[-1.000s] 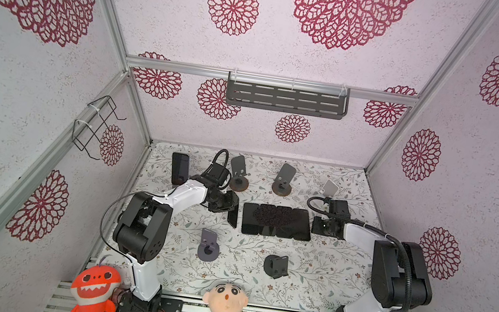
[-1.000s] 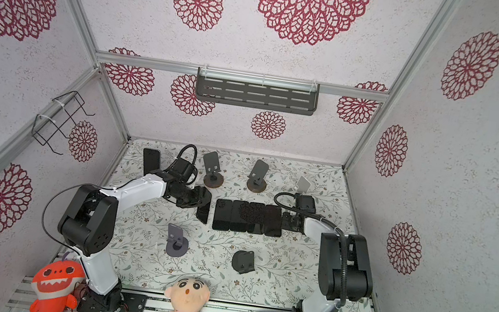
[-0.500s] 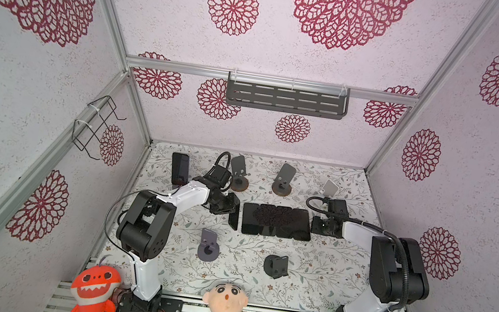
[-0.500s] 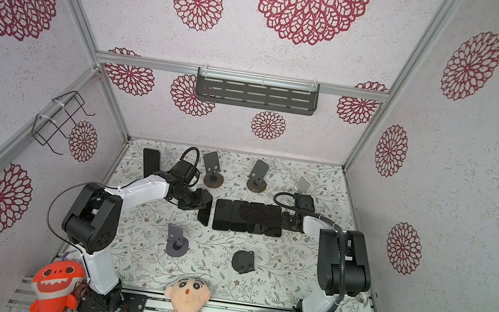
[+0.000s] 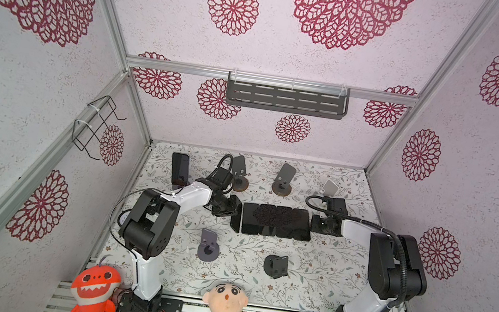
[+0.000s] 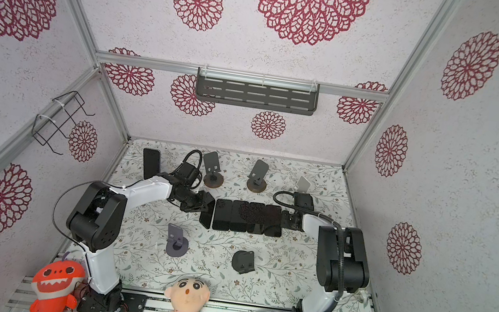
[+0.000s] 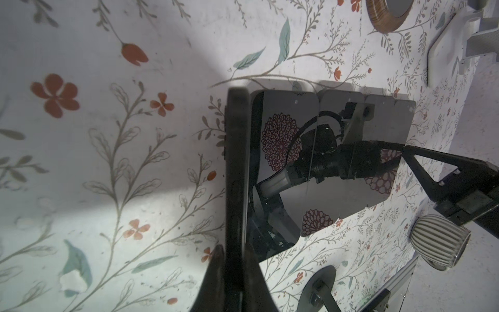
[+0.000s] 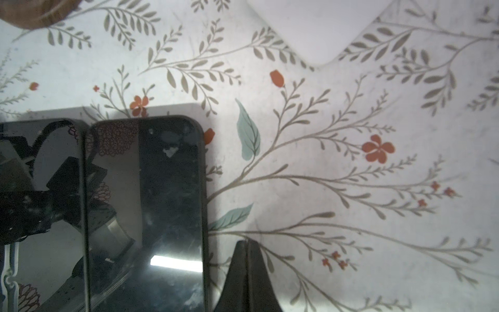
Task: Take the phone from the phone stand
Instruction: 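Lower the held phone flat beside the lying phones with the left gripper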
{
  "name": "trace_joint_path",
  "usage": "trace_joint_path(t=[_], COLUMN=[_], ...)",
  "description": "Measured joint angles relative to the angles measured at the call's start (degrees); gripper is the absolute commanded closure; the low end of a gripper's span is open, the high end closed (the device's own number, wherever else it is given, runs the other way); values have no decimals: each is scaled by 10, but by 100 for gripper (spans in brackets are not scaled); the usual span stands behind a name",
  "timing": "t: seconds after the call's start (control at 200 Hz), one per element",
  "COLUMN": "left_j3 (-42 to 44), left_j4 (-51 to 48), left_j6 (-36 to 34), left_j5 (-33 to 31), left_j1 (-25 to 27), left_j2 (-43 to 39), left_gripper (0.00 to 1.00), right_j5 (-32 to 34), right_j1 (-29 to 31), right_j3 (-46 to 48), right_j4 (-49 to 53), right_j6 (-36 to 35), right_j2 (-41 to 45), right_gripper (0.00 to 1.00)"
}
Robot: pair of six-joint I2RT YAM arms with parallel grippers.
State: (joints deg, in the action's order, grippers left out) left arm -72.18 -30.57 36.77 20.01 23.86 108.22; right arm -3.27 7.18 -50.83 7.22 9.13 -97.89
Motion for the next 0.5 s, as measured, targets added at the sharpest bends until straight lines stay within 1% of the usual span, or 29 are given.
trace_joint_path(t=[0.18,0.275,0.355,0.5], left_j3=[0,0,2,10], left_j4=[9,11,15,31], left_j6=[2,5,8,17], left_j5=[1,2,4,10], left_j1=[0,0,0,0], left_j2=[2,3,3,3], left_gripper=[100,98,95,85], right_j5=[0,-1,-2,-2], right_j1=[0,0,0,0], right_j3=[0,0,0,-11], right_j4=[0,0,0,2], right_j6=[1,5,6,6], right_j2=[0,0,-1,-10], right_gripper=[100,100,100,100])
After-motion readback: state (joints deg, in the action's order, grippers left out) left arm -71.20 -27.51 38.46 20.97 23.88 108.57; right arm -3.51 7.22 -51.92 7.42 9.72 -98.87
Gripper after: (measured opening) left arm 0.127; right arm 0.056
